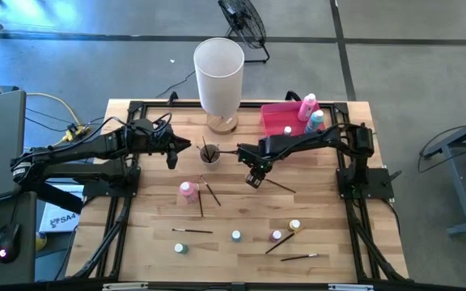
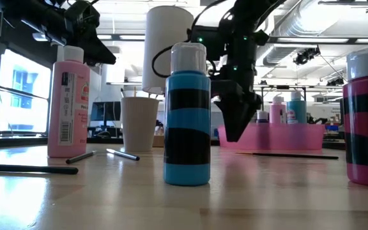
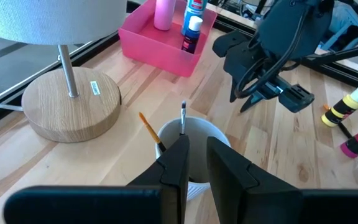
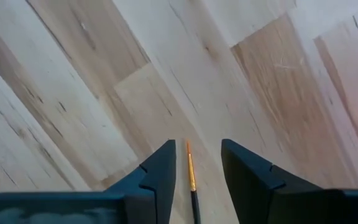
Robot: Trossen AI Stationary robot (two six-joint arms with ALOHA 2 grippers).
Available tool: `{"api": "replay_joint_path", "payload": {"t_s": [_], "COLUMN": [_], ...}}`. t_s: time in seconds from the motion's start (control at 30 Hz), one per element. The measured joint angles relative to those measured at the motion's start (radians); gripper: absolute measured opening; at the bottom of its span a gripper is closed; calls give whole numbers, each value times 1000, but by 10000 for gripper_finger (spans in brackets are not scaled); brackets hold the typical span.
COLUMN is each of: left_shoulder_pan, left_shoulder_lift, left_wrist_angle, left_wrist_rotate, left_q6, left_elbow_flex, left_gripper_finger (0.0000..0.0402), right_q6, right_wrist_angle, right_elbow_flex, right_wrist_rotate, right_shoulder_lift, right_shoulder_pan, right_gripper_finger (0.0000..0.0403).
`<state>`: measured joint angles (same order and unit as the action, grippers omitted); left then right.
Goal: Pick & Place Paint Supplies
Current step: Put the golden paint brush into the white cup
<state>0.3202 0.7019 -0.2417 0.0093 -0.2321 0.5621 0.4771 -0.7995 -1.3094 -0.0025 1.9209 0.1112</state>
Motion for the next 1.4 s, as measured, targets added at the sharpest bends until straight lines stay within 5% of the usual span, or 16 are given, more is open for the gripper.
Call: {"api": "replay_joint_path", "payload": {"t_s": [0.43, 0.83, 1.4], "left_shoulder_pan": [0, 0, 0], "left_shoulder_lift": [0, 0, 0], "left_wrist_angle": [0, 8, 7], "left_wrist_rotate": [0, -103, -119], "left_q6": [0, 0, 0], "left_elbow_flex": [0, 0, 0], "left_gripper_finger": [54, 54, 54], "right_q6": [138, 35, -29], "right_wrist_angle": [-12, 17, 9], "right_elbow_flex": [1, 1, -2], "right_wrist_rotate": [-79, 6, -28], "right_shoulder_lift": [0, 0, 82], "right_shoulder_pan": [-1, -14, -41], "right_gripper_finger": [122, 109, 107]}}
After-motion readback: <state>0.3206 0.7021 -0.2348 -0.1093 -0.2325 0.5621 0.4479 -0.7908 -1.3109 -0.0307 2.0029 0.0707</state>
